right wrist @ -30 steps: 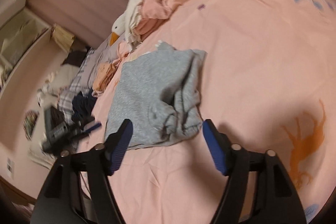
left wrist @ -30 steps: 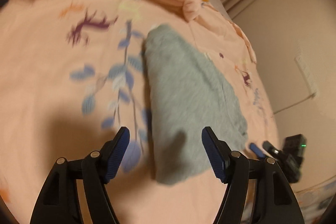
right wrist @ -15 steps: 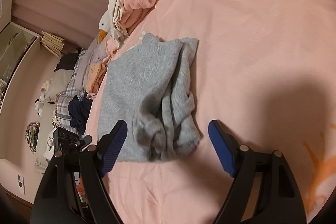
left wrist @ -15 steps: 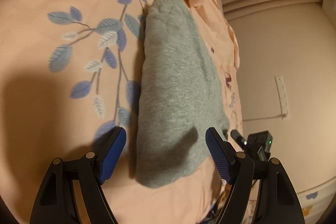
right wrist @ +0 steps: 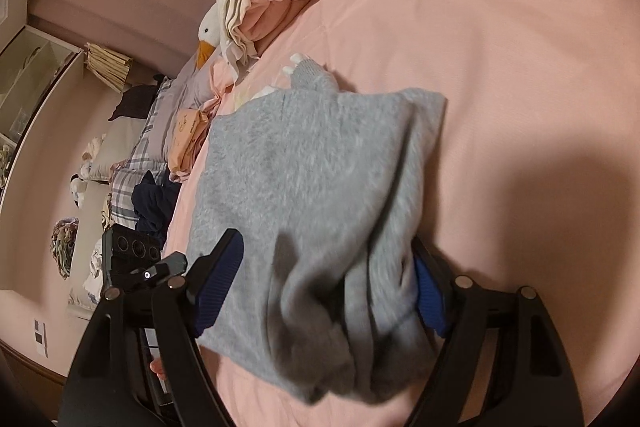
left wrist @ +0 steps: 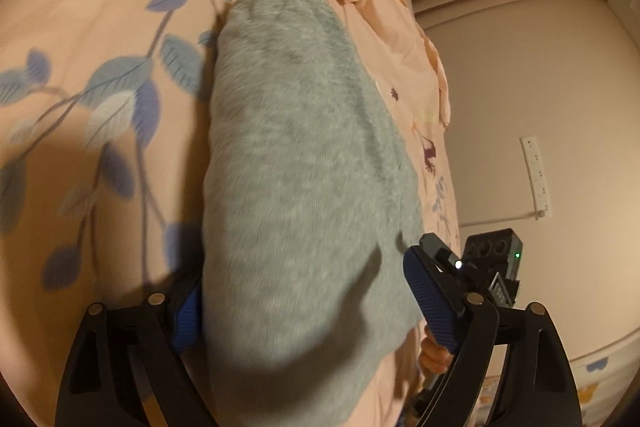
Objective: Fold small clothes
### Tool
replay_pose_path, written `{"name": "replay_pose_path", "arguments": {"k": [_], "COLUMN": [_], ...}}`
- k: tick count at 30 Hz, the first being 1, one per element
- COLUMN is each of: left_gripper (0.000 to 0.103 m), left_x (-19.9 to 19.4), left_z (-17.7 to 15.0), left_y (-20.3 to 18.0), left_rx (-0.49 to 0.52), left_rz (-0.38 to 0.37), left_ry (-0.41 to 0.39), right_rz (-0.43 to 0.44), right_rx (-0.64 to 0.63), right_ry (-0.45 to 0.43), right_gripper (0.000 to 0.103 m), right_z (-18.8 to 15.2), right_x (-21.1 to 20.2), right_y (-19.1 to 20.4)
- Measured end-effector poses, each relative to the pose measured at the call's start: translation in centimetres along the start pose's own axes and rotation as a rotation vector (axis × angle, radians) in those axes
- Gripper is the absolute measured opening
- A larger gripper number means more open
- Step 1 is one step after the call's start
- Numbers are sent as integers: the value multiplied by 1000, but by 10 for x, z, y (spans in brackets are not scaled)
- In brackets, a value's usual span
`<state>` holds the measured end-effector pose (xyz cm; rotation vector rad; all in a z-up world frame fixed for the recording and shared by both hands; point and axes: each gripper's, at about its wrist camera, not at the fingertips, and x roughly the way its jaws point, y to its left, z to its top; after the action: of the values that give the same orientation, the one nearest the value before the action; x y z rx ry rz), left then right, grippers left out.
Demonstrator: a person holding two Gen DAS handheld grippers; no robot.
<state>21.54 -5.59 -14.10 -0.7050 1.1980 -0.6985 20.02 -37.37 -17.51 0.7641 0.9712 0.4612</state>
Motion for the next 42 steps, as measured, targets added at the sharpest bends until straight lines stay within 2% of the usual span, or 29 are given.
{"name": "replay_pose_path", "arguments": {"k": [13,14,20,24,30,42], "left_gripper": [87,84,64,57,46,45], "left_x": [11,11,9,9,8,-16], "left_z": [6,6,3,1,-3,-21], "left_y": [-8,-9,-14,-19,-28,-47], "left_rx": [72,76,101,131,173,268], "left_rz": [56,64,173,219,244,283], "left_ry": [11,9,-13,-26,-48,-100], "right_rz": [-17,-22,-88,-144,-188,-235], "right_rx": [6,0,-60,-119,-202,-391], "right_ry": [-8,-8,-35,-62,-103,-142], "right_gripper": [46,41,30,27,25,24], "right_z": [11,10,6,4,0,-20], "right_x": [21,21,19,18,15,8], "right_y": [7,9,23,37,59,104]}}
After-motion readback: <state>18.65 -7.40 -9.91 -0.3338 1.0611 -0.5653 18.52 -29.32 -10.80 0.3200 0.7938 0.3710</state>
